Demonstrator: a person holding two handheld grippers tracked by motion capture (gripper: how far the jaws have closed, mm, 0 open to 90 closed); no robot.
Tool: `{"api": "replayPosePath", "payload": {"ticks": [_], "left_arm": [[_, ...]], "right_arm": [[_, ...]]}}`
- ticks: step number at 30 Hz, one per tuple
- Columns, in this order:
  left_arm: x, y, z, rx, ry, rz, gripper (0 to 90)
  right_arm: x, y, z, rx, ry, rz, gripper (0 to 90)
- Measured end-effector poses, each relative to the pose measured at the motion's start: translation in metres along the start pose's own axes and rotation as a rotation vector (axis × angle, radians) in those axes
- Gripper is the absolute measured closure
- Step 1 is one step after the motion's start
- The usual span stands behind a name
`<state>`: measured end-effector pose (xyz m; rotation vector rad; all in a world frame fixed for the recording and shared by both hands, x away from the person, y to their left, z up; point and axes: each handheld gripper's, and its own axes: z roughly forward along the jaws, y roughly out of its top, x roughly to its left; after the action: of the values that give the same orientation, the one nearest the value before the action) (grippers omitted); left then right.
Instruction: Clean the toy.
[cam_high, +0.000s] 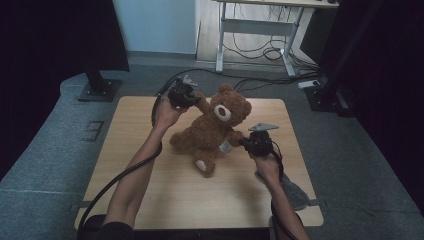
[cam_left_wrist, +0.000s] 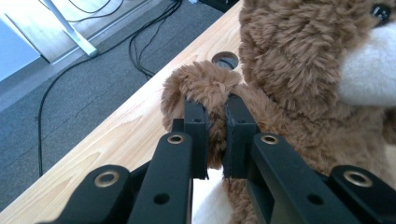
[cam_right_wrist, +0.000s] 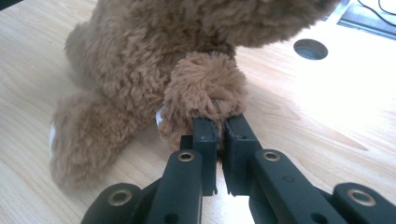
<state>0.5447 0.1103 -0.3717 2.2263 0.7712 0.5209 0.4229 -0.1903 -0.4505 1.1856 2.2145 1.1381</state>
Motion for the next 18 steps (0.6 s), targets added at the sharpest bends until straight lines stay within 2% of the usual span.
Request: {"api": "replayPosePath", "payload": {"ticks": [7,18], "left_arm": [[-0.001,-0.019,-0.016,0.005,-0.020,-0.010,81.9],[0.000,-0.055,-0.036,-0.005,-0.061,-0.030,81.8]], "right_arm": [[-0.007,0.008,-0.001,0.007,-0.017,-0.005,84.7],[-0.016,0.021,0.012,0.032,-0.032,-0.017,84.9]]}}
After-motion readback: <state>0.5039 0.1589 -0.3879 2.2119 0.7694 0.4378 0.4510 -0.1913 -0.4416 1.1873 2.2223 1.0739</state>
